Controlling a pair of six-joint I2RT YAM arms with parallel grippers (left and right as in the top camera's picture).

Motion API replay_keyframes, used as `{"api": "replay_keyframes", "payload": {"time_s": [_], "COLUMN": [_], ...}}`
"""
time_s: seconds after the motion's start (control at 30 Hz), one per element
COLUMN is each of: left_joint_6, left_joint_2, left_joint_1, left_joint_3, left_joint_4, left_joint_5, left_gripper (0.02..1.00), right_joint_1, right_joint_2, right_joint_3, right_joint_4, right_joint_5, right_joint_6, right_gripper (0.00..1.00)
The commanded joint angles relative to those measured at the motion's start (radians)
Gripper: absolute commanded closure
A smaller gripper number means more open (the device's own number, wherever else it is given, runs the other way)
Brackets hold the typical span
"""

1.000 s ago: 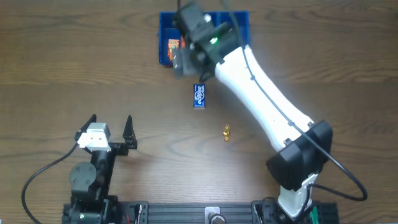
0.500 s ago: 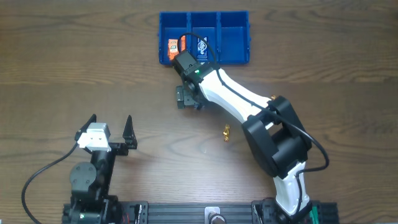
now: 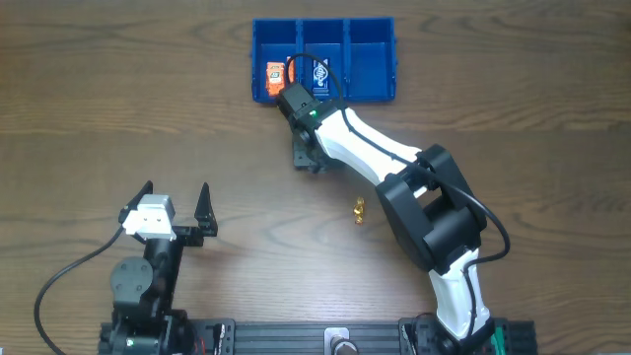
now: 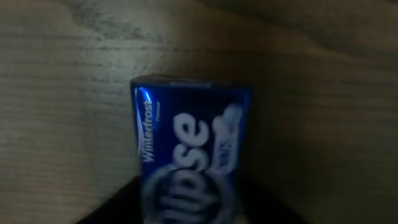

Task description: Sort Candies Into Trays

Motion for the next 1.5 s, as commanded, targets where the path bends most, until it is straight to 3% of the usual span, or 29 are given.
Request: {"api": "replay_keyframes", "payload": {"time_s": [0.03,0.27,0.47,0.57,0.67,0.83,1.0,1.27,1.5], "left_joint_6": [0.015,0.015,0.015,0.015,0.015,0.015,0.015,0.015,0.015], "left_joint_2": [-0.004,-0.004,-0.004,-0.004,-0.004,-0.004,-0.004,-0.004,-0.004], "left_joint_1": [0.004,0.004,0.004,0.004,0.004,0.004,0.004,0.004,0.004], "left_joint_3": [-0.014,-0.014,-0.014,-0.014,-0.014,-0.014,-0.014,-0.014,-0.014], "left_joint_4": [-0.042,-0.043,-0.042,-0.043,-0.043,-0.042,-0.043,-0.042,-0.043], "left_joint_5": [0.009,0.009,0.009,0.009,0.009,0.009,0.009,0.009,0.009], "left_gripper": [0.02,0.02,0.02,0.02,0.02,0.02,0.023,0.02,0.02], "right_joint_1": [0.002,0.019,0.021,-0.004,-0.05,-0.113,-0.166,-0.172,-0.166], "right_joint_2": [0.014,-0.105,-0.286,-0.251,-0.16,0.004,0.129,0.207,0.224], "right_joint_3": [-0.003,-0.001,0.181,0.351,0.536,0.721,0.737,0.737,0.736], "right_joint_4": [0.005,-0.006,-0.191,-0.253,-0.272,-0.254,-0.169,-0.115,-0.108], "right_joint_5": [0.007,0.022,0.191,0.26,0.259,0.235,0.126,0.119,0.111], "right_joint_6": [0.001,0.001,-0.012,-0.089,-0.17,-0.219,-0.218,-0.217,-0.214], "right_gripper": [0.766,0.809,0.847,0.862,0.869,0.877,0.895,0.886,0.724]}}
